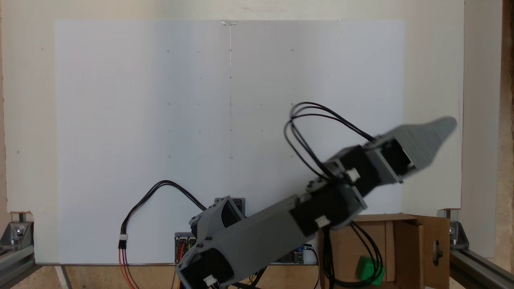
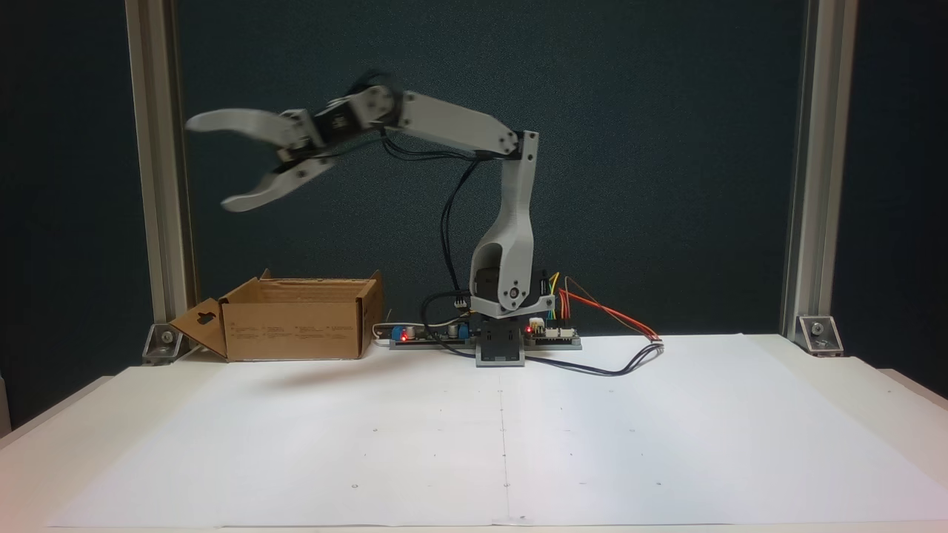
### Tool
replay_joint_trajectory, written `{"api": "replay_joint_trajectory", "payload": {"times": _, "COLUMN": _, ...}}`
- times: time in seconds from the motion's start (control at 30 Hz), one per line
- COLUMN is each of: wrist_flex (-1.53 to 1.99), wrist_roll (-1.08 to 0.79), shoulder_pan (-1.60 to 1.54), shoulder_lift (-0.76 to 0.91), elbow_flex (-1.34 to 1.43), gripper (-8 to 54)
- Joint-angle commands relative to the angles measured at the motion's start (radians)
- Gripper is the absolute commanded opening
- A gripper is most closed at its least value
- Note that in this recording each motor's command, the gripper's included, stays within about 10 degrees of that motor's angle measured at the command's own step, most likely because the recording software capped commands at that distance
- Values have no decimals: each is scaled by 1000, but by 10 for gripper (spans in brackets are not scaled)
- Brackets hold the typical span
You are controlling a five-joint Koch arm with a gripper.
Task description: Grasp a green dice and put it in the bin.
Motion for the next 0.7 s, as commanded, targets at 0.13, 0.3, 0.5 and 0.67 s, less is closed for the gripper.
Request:
{"api": "replay_joint_trajectory", "payload": {"times": 0.13, "wrist_flex": -40, "wrist_roll": 40, "shoulder_pan": -344, "shoulder_lift": 147, "elbow_flex": -8, "gripper": 445}}
{"api": "replay_joint_trajectory", "payload": {"times": 0.3, "wrist_flex": -41, "wrist_roll": 41, "shoulder_pan": -601, "shoulder_lift": 247, "elbow_flex": 57, "gripper": 445}}
{"api": "replay_joint_trajectory", "payload": {"times": 0.5, "wrist_flex": -46, "wrist_roll": 63, "shoulder_pan": -815, "shoulder_lift": 379, "elbow_flex": 206, "gripper": 446}}
{"api": "replay_joint_trajectory", "payload": {"times": 0.67, "wrist_flex": -158, "wrist_roll": 81, "shoulder_pan": -884, "shoulder_lift": 497, "elbow_flex": 417, "gripper": 450}}
